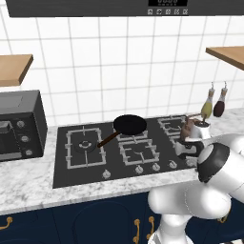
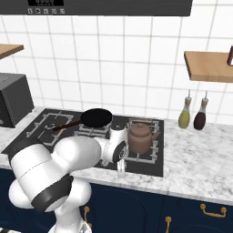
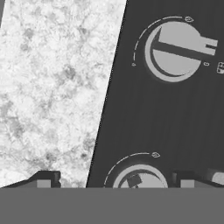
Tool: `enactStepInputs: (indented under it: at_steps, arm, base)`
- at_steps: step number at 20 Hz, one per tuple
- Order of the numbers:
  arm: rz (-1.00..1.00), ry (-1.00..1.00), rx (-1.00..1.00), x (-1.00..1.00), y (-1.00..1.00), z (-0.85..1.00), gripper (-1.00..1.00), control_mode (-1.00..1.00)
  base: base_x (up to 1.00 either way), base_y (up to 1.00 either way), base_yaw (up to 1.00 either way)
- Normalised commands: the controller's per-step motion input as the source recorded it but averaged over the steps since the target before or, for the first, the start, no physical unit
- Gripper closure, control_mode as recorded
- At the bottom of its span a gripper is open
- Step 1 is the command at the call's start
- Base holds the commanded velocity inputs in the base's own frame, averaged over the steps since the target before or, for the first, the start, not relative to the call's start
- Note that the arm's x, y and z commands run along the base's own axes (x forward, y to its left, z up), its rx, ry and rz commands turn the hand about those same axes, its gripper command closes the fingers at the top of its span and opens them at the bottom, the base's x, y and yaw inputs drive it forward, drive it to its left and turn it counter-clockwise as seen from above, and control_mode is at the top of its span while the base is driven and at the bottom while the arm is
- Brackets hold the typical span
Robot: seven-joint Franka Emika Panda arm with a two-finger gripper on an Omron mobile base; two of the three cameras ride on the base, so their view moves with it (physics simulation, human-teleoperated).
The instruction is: Pick the kettle from the counter and place it on a stove burner. Then turn the burner on.
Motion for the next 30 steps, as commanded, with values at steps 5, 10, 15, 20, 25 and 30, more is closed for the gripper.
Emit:
enactStepInputs:
  at_steps: [5,10,15,20,25,30]
  arm:
    - [0.10,-0.24,0.00,0.00,0.00,0.93,-1.00,-1.00]
    - [0.07,-0.34,-0.01,-0.01,0.00,1.00,-1.00,-1.00]
    - [0.06,-0.35,-0.01,-0.46,-0.01,1.00,-1.00,-1.00]
    - [0.19,-0.39,0.00,-0.87,0.00,1.00,-1.00,-1.00]
    - [0.08,-0.74,-0.04,-1.00,0.00,0.92,-1.00,-1.00]
    - [0.00,0.00,0.00,0.00,0.00,0.00,-1.00,-1.00]
  base:
    - [0.00,0.00,0.00]
    - [0.00,0.00,0.00]
    - [0.00,0.00,0.00]
    - [0.00,0.00,0.00]
    - [0.00,0.00,0.00]
    - [0.00,0.00,0.00]
